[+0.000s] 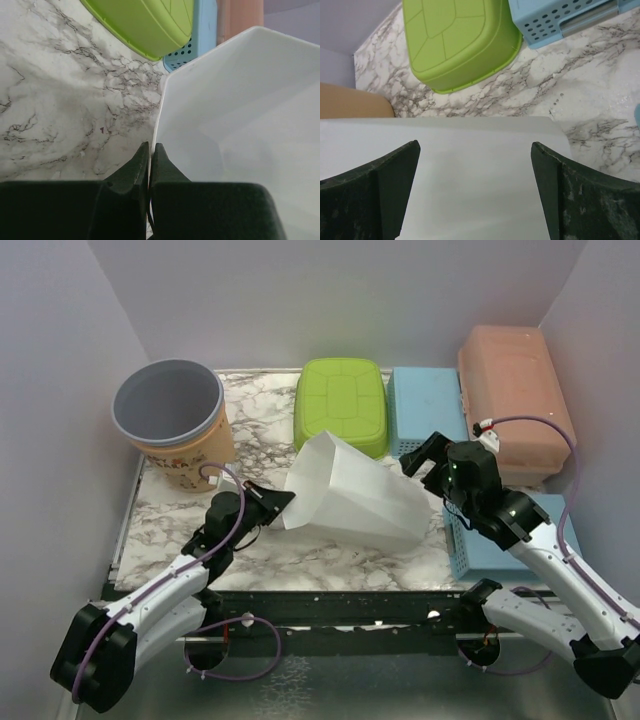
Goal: Turn the large container upside down
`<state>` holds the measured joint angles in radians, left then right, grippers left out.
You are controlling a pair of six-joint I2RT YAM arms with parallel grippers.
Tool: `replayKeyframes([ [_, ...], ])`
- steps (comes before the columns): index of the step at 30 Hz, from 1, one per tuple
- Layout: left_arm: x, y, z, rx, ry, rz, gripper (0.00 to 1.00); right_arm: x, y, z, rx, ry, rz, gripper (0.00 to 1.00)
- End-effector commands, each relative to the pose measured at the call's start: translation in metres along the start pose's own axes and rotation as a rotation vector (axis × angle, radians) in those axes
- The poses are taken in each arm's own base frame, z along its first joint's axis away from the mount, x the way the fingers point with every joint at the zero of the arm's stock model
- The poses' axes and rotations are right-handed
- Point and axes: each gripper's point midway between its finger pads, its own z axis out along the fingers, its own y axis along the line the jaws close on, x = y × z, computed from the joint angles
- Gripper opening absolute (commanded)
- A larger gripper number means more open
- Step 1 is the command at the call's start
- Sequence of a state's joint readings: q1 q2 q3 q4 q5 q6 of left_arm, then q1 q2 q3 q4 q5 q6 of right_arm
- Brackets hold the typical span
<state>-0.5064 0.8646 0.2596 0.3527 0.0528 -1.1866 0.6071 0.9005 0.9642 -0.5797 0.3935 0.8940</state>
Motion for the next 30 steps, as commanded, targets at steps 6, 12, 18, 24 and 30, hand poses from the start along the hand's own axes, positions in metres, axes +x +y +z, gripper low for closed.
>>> replayKeyframes([
  [6, -0.001, 0.030, -0.005, -0.033, -0.077, -0.116, 0.00, 0.016, -0.061, 0.016, 0.117, 0.129, 0.004, 0.98],
  [12, 0.001, 0.044, -0.002, -0.083, -0.080, -0.119, 0.00, 0.010, -0.041, 0.024, -0.145, 0.231, 0.063, 0.98],
  [18, 0.015, 0.072, 0.003, -0.197, -0.026, -0.110, 0.00, 0.040, -0.024, 0.025, -0.275, 0.358, 0.170, 0.98],
  [24, 0.027, 0.086, 0.003, -0.251, 0.038, -0.067, 0.03, 0.047, -0.036, 0.032, -0.233, 0.351, 0.197, 0.98],
  [30, 0.032, 0.087, 0.003, -0.274, 0.081, -0.028, 0.24, 0.053, -0.030, 0.038, -0.270, 0.401, 0.211, 0.98],
])
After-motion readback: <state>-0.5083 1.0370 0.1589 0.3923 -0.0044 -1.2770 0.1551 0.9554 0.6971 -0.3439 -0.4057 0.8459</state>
